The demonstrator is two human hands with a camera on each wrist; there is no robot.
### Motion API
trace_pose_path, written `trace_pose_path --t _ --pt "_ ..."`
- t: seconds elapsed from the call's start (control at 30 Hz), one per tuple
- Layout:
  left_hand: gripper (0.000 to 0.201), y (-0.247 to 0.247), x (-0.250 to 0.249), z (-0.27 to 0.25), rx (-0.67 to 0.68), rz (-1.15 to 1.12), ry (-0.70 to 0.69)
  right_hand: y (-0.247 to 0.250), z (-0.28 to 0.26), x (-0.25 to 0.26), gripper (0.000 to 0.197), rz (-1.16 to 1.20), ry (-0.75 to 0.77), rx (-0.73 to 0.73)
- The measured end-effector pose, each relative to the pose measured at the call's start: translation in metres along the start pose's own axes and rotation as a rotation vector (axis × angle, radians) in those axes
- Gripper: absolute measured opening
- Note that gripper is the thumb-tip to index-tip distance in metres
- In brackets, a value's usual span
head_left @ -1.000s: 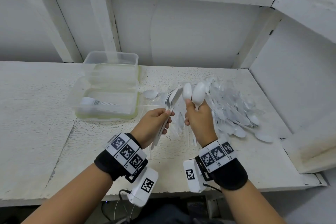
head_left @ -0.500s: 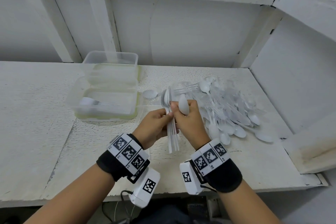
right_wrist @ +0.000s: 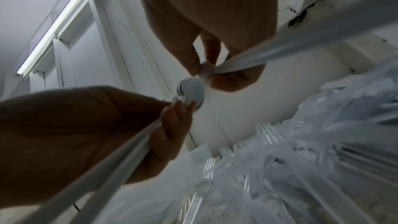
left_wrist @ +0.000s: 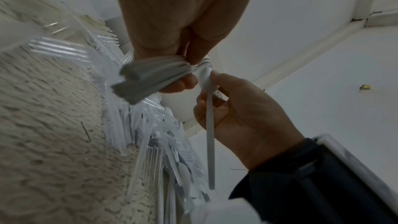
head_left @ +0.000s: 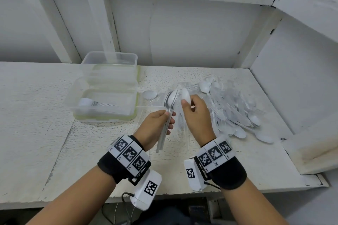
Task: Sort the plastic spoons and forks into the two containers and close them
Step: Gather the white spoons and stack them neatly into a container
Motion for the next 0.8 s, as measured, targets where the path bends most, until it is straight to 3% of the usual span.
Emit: trace_pose_path --t 0.1,0.33,0.57,0.8 --pt "0.026 -0.003 0.001 0.002 0.026 0.002 -0.002 -0.005 -0.002 0.002 0.035 -0.024 0.011 -0.028" --pt "0.025 -0.003 0.001 0.004 0.068 0.037 -0.034 -0.017 -0.005 0.008 0.028 0.001 0.051 0.045" --pt "0.028 0.005 -0.002 0.005 0.159 -0.044 0.007 -0.018 -0.005 0.007 0.05 -0.001 0.12 0.083" --pt "0.016 0.013 -0.007 0.006 0.209 -0.099 0.05 -0.012 -0.006 0.012 0.067 -0.041 0.099 0.235"
Point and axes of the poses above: each hand's wrist, its own z-axis towards the middle knuckle, its own y-axis out of the back of the hand, x = y × z, the point moved 3 cm from there along z, towards the middle knuckle, and after that the axes turned 3 degrees about x, right-handed, at the moved point
